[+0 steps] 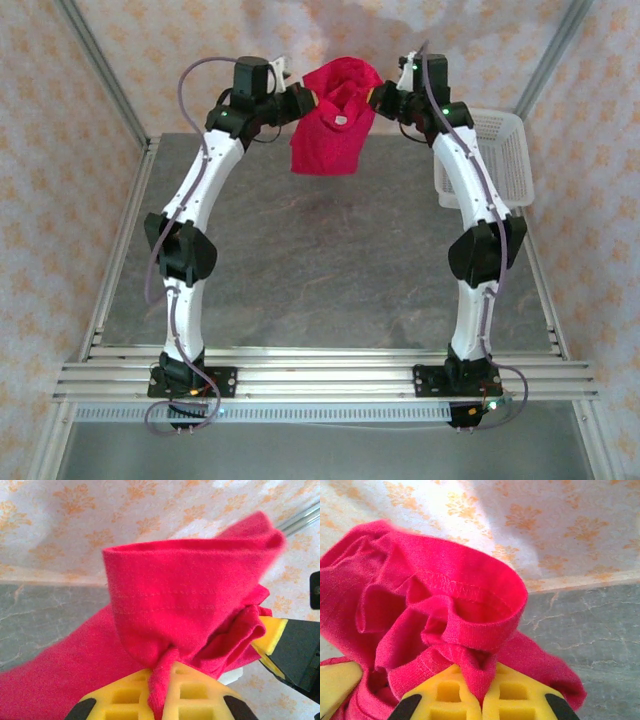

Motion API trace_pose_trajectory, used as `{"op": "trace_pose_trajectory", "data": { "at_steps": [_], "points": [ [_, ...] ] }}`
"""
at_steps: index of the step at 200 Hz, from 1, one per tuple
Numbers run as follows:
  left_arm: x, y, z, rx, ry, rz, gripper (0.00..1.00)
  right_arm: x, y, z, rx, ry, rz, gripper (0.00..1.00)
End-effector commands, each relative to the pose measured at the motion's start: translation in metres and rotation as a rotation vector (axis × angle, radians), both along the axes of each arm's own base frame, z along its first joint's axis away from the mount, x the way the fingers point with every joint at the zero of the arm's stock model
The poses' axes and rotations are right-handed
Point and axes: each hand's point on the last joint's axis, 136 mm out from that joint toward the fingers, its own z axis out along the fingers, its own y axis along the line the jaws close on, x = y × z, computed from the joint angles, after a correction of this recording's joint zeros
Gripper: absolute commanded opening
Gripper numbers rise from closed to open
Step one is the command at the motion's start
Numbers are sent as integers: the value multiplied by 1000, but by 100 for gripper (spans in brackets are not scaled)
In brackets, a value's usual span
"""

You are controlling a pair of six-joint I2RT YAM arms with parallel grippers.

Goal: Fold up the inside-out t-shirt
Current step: Fold the T-shirt at the center of the table.

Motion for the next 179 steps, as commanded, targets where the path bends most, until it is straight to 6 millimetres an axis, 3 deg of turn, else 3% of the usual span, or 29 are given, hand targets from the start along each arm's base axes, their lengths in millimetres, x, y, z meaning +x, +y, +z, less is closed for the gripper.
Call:
{"op": "trace_pose_trajectory", "data": {
  "at_steps": [1, 17, 18, 42, 57, 73, 94, 112, 134, 156, 179],
  "points": [
    [-21, -7, -32, 2, 41, -51, 0, -24, 4, -43, 13, 97, 65, 0],
    [-42, -7, -82, 23, 88, -48, 0, -47, 6, -79, 65, 122, 76, 0],
    [-45, -7, -79, 21, 79, -48, 0, -48, 5, -77, 70, 116, 76, 0],
    [-89, -8, -145, 15, 156, -44, 0, -100, 11, -143, 143, 223, 98, 0],
    [-119, -11, -180, 37, 219, -37, 0, -132, 10, -170, 148, 264, 89, 0],
    [-149, -14, -201, 86, 258, -32, 0, -161, 7, -188, 132, 294, 81, 0],
    [-172, -10, -211, 140, 276, -5, 0, -183, 1, -197, 93, 314, 77, 0],
    [-174, 0, -216, 178, 290, 31, 0, -182, -8, -203, 28, 322, 45, 0],
    [-163, 3, -223, 214, 322, 42, 0, -165, -16, -202, -27, 322, 10, 0],
    [-140, 10, -232, 240, 350, 57, 0, -139, -22, -207, -83, 339, -31, 0],
    [-112, 20, -254, 252, 418, 67, 0, -108, -26, -229, -146, 393, -66, 0]
  ]
}}
